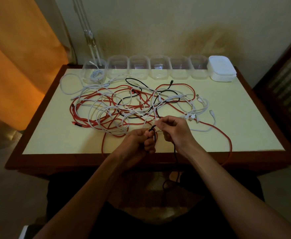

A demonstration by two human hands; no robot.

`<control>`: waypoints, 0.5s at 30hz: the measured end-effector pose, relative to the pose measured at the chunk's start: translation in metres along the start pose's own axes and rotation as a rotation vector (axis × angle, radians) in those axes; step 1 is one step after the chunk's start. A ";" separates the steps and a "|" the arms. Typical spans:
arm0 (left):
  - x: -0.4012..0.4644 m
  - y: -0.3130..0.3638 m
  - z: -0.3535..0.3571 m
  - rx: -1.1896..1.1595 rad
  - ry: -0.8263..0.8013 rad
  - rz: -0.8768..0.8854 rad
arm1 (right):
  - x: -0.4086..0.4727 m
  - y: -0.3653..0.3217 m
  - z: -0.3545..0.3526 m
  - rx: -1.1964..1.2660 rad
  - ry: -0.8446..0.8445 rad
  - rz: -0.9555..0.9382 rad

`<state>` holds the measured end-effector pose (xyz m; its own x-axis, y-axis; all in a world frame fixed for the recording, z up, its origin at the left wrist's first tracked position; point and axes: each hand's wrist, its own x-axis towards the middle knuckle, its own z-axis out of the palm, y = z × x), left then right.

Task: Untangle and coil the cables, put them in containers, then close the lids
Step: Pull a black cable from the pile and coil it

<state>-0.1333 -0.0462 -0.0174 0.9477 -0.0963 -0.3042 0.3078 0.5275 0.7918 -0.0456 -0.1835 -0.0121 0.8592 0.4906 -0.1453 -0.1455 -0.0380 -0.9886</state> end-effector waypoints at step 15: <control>-0.004 -0.003 0.006 -0.558 0.123 0.037 | -0.037 0.031 0.018 -0.024 -0.031 0.001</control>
<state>-0.1373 -0.0527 -0.0150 0.9300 0.0127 -0.3674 0.1514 0.8975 0.4142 -0.0910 -0.1876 -0.0365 0.8434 0.5172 -0.1456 -0.1345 -0.0591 -0.9891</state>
